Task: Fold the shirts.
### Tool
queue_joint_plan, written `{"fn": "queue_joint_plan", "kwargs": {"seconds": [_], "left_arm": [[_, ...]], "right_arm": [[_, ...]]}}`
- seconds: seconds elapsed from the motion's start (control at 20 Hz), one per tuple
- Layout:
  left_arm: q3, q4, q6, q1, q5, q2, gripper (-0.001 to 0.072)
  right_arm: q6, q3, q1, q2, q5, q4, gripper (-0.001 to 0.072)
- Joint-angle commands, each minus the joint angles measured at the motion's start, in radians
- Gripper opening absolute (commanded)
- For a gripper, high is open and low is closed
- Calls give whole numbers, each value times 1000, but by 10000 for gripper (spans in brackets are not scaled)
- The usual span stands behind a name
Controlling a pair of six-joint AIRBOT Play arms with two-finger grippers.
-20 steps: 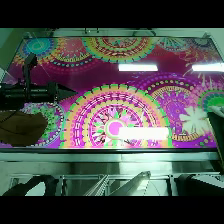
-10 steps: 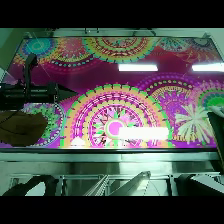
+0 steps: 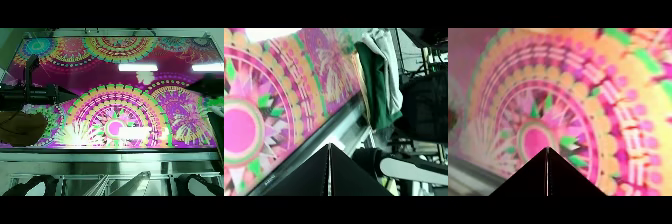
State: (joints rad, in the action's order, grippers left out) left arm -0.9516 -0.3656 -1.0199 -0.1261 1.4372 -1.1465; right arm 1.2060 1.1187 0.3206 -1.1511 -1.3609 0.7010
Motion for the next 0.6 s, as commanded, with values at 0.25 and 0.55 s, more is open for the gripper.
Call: {"fn": "queue_joint_plan", "kwargs": {"seconds": [0.25,0.55], "left_arm": [[185,-114,-21,176,-31,152,20],[507,-137,-63,235,-192,332,23]], "right_arm": [[-79,-433,-546,199,252,-48,16],[-85,-624,-548,299,337,-83,19]]}}
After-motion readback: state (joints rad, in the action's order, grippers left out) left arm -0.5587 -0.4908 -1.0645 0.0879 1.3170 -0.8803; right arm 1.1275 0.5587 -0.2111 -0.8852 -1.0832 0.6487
